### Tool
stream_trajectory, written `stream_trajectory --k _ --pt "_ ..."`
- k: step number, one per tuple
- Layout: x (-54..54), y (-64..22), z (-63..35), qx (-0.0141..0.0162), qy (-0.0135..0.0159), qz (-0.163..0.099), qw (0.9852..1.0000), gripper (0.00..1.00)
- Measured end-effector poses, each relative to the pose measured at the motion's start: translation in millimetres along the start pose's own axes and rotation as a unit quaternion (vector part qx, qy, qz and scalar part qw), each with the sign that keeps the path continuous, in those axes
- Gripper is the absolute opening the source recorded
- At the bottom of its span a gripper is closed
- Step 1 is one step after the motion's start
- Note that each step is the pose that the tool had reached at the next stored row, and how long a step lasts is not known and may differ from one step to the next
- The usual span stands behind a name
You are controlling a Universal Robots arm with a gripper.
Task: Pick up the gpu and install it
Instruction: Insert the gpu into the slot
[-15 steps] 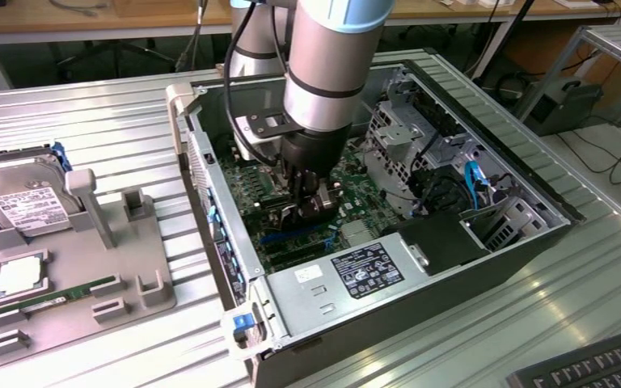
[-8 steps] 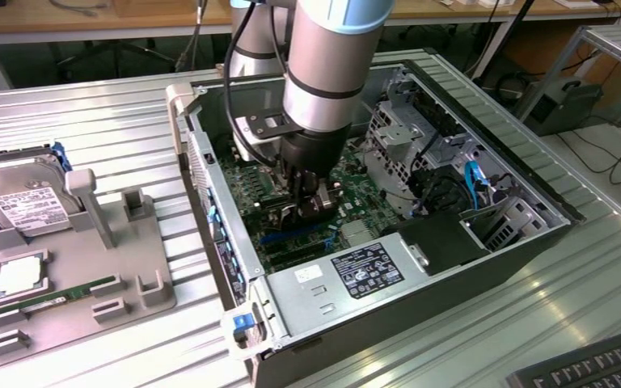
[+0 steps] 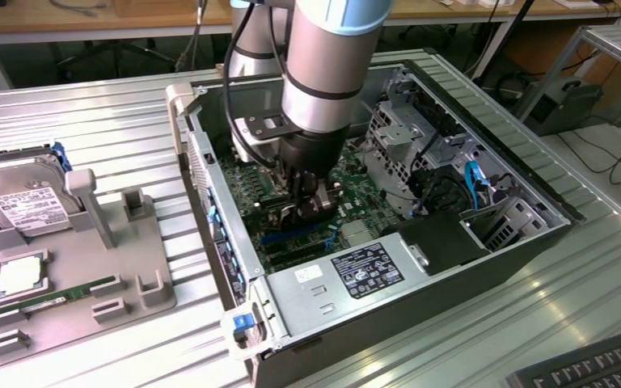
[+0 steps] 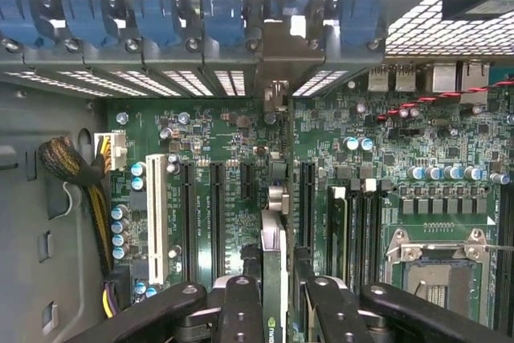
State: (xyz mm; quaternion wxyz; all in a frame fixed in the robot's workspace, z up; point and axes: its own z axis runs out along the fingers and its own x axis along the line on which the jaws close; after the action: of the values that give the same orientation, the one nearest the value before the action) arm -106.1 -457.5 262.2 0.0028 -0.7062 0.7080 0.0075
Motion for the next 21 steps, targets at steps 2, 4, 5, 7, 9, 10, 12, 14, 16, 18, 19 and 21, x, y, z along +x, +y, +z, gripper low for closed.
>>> stream_trajectory --k 2,4,5,7,9,10,12,14,16,18,19,21 --pt "0.0 0.3 0.8 0.0000 -0.0001 0.000 1.0000 0.26" --pt "0.0 0.6 2.2 0.0000 -0.0001 0.000 1.0000 0.26" --pt "0.0 0.7 3.0 0.0000 0.0000 0.000 1.0000 0.26" --pt "0.1 0.8 3.8 0.0000 0.0000 0.000 1.0000 0.26" --pt "0.2 0.8 4.6 0.0000 0.0000 -0.001 1.0000 0.26" --pt "0.2 0.8 4.7 -0.0001 0.0001 -0.001 1.0000 0.26" --pt "0.2 0.8 5.6 -0.0001 0.0000 -0.001 1.0000 0.26" --pt "0.3 0.8 6.0 -0.0002 0.0001 -0.001 1.0000 0.26" --pt "0.3 0.8 6.1 -0.0001 0.0001 -0.001 1.0000 0.26" --pt "-0.4 1.3 -25.3 -0.0001 0.0000 -0.001 1.0000 0.34" --pt "-0.5 1.7 -25.3 0.0000 -0.0001 -0.001 1.0000 0.19" --pt "-0.5 1.7 -25.3 -0.0001 -0.0001 -0.001 1.0000 0.11"
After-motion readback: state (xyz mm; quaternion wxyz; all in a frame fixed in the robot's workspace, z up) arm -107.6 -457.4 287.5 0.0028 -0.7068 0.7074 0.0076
